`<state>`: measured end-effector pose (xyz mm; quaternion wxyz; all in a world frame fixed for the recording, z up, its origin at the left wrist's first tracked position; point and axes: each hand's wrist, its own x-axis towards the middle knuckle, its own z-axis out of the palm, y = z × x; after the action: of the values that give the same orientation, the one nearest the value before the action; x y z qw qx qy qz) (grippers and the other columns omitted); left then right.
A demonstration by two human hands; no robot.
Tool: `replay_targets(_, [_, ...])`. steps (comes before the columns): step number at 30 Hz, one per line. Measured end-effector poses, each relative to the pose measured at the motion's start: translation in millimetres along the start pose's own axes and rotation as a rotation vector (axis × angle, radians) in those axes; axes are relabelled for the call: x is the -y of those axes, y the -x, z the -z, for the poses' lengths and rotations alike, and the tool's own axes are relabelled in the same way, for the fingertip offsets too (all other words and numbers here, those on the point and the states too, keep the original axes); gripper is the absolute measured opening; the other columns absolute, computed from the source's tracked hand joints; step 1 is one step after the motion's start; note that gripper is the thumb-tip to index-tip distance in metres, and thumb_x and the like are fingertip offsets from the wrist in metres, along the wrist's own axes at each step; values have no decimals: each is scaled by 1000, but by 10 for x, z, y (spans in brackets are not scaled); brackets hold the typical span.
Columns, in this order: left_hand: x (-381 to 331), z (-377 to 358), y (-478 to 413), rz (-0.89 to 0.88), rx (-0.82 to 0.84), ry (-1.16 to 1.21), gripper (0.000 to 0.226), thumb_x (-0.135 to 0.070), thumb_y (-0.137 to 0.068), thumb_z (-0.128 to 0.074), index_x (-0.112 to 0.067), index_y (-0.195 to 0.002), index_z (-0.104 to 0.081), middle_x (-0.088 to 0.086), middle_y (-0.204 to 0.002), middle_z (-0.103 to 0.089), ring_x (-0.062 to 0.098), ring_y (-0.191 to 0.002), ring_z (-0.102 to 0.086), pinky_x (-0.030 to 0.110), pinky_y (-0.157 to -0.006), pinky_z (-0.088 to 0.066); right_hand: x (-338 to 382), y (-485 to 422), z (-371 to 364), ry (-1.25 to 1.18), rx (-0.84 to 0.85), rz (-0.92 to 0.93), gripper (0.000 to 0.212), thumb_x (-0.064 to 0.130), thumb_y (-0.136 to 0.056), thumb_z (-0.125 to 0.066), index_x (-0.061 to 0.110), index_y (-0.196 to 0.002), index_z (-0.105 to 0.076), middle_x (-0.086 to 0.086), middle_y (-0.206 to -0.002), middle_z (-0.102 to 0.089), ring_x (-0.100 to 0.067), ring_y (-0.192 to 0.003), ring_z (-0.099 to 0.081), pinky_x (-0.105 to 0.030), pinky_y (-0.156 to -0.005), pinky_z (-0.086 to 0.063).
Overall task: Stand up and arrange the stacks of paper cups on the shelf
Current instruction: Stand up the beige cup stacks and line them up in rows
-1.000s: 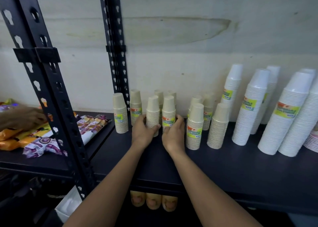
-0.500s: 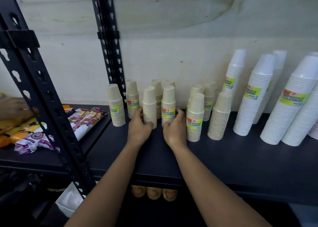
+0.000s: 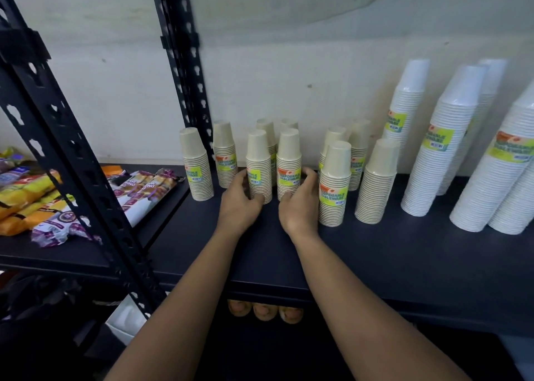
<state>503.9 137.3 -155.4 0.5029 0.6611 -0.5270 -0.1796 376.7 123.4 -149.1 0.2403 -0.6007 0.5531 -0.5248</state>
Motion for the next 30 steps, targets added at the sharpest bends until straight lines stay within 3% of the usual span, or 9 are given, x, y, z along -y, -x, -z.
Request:
replay_targets(3, [17,-21,-24,-13,-38,6,61,-10,-87,-71,-18,-143,-49,-4,-127,-66,8,-110,-64,19,-90,-46,0,-6,-5,-15,2,-6,56,-2,-91,-60,9,-142,-40,-10,-140,-50,-25,-128,-49,-20,-94,-32])
replay_targets(7, [34,-81,-89,3,-51,-16,67,-18,-79,-84,-20,-138,-52,-12,-114,-64,6,-100,-66,27,-89,-53,-3,-6,-10,-6,14,-10,57,0,-91,-62,7,-143,-40,-11,-140,-49,-24,-130,-47,-21,-99,-33])
replay_targets(11, [50,-134,-142,-15,-59,-73,61,-27,-78,-85,-22,-132,-56,-6,-121,-66,7,-102,-66,35,-93,-57,-7,-17,-16,17,23,-8,55,2,-91,-61,6,-142,-40,-12,-140,-49,-26,-130,-46,-28,-104,-36])
replay_targets(19, [9,-139,-110,-10,-76,-40,55,-25,-77,-87,-21,-123,-58,-11,-109,-67,6,-96,-66,24,-84,-53,-5,-26,-31,8,34,-34,59,2,-89,-65,7,-143,-39,-12,-139,-49,-26,-131,-47,-33,-107,-39])
replay_targets(22, [13,-136,-99,-8,-80,-29,53,-27,-76,-88,-24,-117,-56,-11,-106,-67,5,-93,-66,26,-84,-54,-2,-31,-36,4,30,-37,59,2,-89,-64,6,-142,-40,-12,-139,-50,-27,-130,-47,-33,-106,-39])
replay_targets(30, [20,-126,-99,2,-82,-16,54,-27,-76,-88,-24,-118,-55,-13,-104,-66,-1,-91,-64,19,-79,-50,-17,-36,-35,12,32,-26,57,3,-90,-65,6,-142,-41,-12,-138,-52,-27,-130,-48,-32,-106,-38])
